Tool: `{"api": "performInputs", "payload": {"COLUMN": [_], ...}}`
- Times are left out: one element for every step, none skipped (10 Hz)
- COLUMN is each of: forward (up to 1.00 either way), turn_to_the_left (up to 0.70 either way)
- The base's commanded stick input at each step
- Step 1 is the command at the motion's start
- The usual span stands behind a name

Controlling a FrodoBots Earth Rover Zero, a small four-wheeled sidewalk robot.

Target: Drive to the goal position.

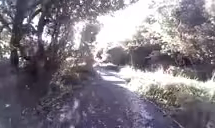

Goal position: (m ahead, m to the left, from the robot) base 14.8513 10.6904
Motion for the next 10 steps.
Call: {"api": "performInputs", "payload": {"forward": [0.7,0.7,0.7,0.7,0.7,0.7,0.7,0.7,0.7,0.7], "turn_to_the_left": [0.0,0.0,0.0,0.0,0.0,0.0,0.0,0.0,0.0,0.0]}}
